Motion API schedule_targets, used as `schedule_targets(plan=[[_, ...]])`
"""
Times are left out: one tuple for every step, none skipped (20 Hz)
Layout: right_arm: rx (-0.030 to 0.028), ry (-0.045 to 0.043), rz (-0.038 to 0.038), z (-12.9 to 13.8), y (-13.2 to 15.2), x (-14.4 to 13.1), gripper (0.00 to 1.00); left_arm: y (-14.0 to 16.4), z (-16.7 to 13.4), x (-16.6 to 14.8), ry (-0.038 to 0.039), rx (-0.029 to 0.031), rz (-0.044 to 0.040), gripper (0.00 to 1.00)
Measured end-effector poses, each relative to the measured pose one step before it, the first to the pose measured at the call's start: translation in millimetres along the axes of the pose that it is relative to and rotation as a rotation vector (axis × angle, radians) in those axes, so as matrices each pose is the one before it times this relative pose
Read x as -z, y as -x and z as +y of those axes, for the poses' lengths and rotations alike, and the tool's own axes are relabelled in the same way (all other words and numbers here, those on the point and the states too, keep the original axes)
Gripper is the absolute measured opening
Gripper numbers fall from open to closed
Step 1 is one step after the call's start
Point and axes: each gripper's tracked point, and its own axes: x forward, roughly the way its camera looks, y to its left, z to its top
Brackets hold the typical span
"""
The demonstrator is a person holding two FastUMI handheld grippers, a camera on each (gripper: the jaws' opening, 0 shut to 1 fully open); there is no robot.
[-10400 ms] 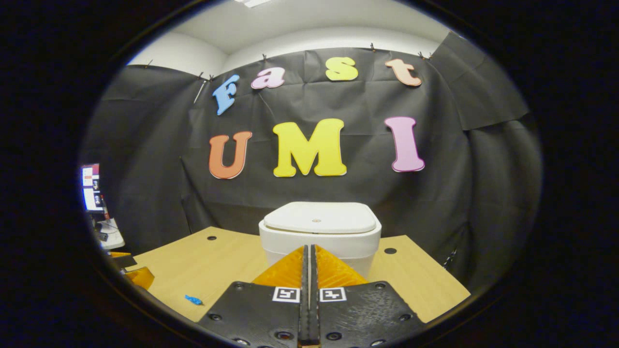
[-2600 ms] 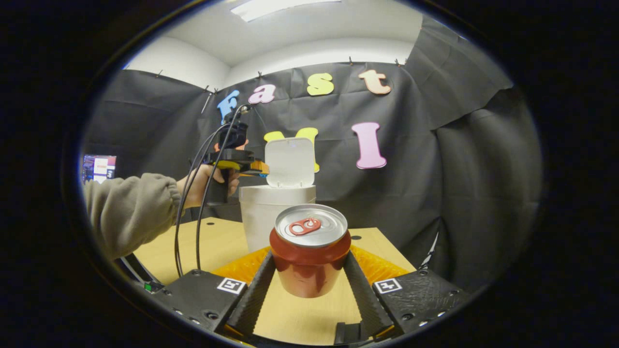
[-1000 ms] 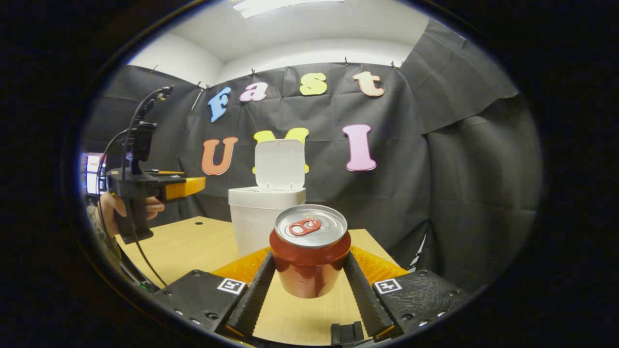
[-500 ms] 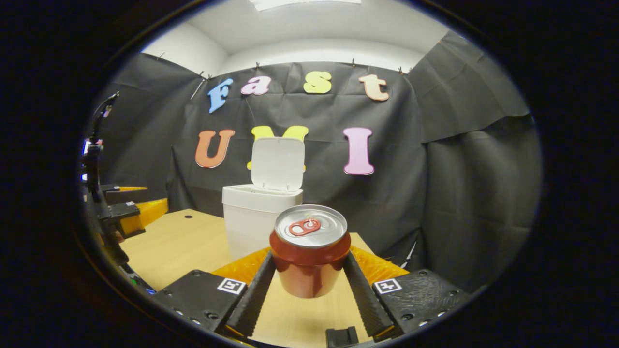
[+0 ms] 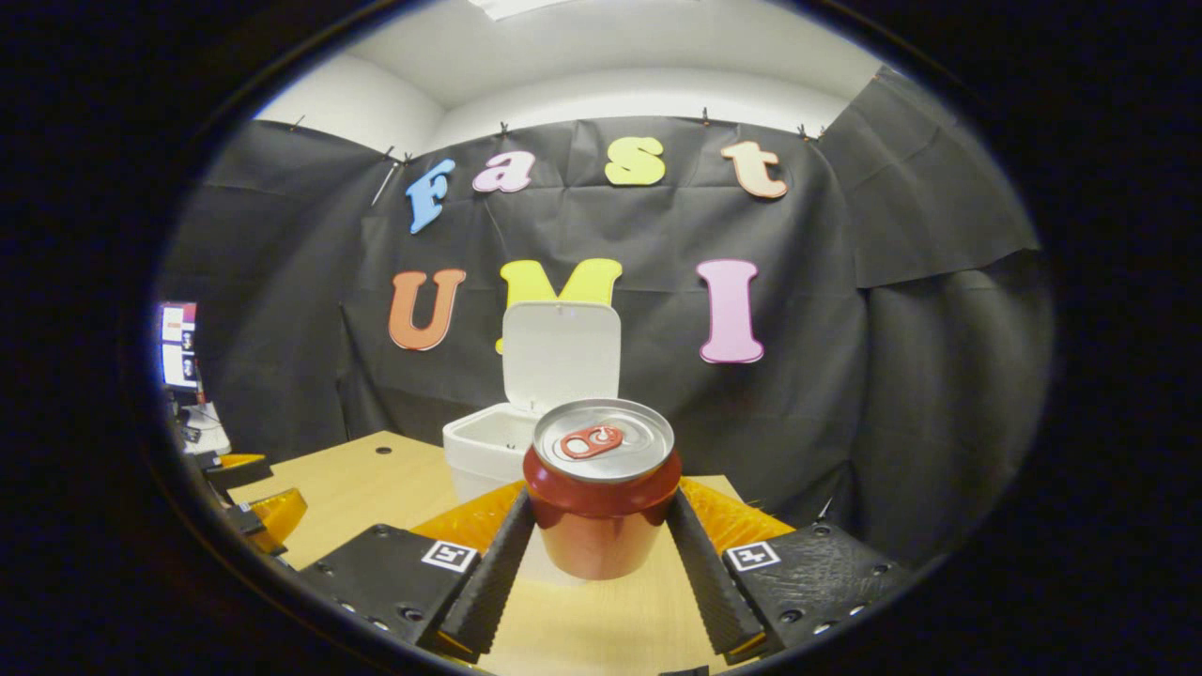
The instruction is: Press the lid of the desktop garbage bin to open it, pick up the crumpled paper on the desktop and throw it into the bin, then pick up the pop can on the desktop and drop it into the bin, and finally close the garbage bin lid.
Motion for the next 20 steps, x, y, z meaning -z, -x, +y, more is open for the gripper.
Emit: schedule_targets(plan=[[-0.00924, -0.00715, 0.00212, 5.04, -10.66, -10.63, 0.81, 0.48, 2.52, 1.3, -0.00355, 0.00277, 0.00152, 0.99], [-0.00591, -0.0008, 0.00467, 4.77, -10.85, -10.24, 0.81, -0.58, 0.62, 0.98, 0.00204, 0.00781, -0.00165, 0.99], [0.00452, -0.0038, 0.0162, 1.67, -11.78, -6.24, 0.81, 0.55, 1.5, 2.09, 0.00742, 0.01049, 0.0073, 0.99], [0.01588, -0.00367, 0.01148, 1.5, -11.28, -7.36, 0.81, -0.75, 2.92, 1.5, 0.01338, 0.00365, 0.00878, 0.99], [0.00794, -0.00022, 0.00047, 5.27, -11.31, -10.06, 0.81, -1.92, 2.13, 3.09, 0.0178, 0.00729, 0.01369, 0.99], [-0.00344, 0.00417, 0.00701, 8.35, -11.8, -6.88, 0.81, -2.23, 3.86, 2.82, 0.02262, 0.00443, 0.01396, 0.99], [-0.01553, 0.00037, 0.00738, 10.65, -12.58, -4.24, 0.81, -1.86, 3.4, 3.36, 0.02123, -0.00016, 0.01394, 0.99], [-0.0207, -0.01096, 0.01063, 9.78, -12.15, -4.53, 0.81, 0.91, 3.81, 2.28, 0.01279, -0.00207, 0.00972, 0.99], [-0.01719, -0.01532, 0.0112, 8.48, -13.97, -2.95, 0.81, 0.83, 3.81, 0.19, 0.00544, -0.00542, 0.00252, 0.99], [-0.00141, -0.0182, 0.01035, 5.18, -13.89, -3.46, 0.81, 1.85, 5.16, -1.5, -0.00008, -0.00757, -0.00156, 0.99], [0.00642, -0.00345, 0.01268, 3.83, -14.3, -2.53, 0.82, 1.4, 4.53, -1.98, -0.00048, -0.00758, -0.00732, 0.99], [0.00485, 0.0014, 0.00191, 4.18, -14.28, -4.14, 0.81, 0.4, 5.87, -3.87, 0.00279, -0.00909, -0.00835, 0.99], [0.01246, 0.00799, 0.00463, 4.56, -14.89, -1.9, 0.81, 0.1, 3.35, -1.89, 0.00734, -0.00552, -0.00676, 0.99], [0.01526, 0.01222, 0.01028, 2.34, -14.01, -0.17, 0.81, 0.12, 2.14, -1.4, 0.00283, -0.00191, -0.00125, 0.99], [0.01442, 0.01448, 0.02017, 2.55, -14.09, 3.53, 0.81, 0.54, 2.28, -2.23, -0.00162, -0.00284, -0.0036, 0.99], [0.01035, 0.01752, 0.01947, 2.73, -10.78, 6.52, 0.81, 1.85, 2.34, -1.46, -0.00095, -0.00511, -0.00813, 0.99], [0.00039, 0.00291, 0.01617, 4.58, -8.72, 4.98, 0.81, 0.37, 1.9, -3.22, -0.00894, -0.004, -0.0063, 0.99], [-0.00591, 0.00323, 0.01744, 4.15, -7.97, 6.05, 0.82, 0.98, 2.86, 0.71, -0.00912, -0.0073, -0.00124, 0.99], [0.00609, 0.00189, 0.00772, 0.59, -7.0, 6.05, 0.81, -0.24, 0.44, -0.3, -0.00683, -0.0008, 0.00125, 0.99], [0.01608, 0.00101, 0.00541, -2.44, -6.54, 3.73, 0.81, 0.35, -2.4, 0.75, -0.00192, 0.00889, 0.00088, 0.99]])
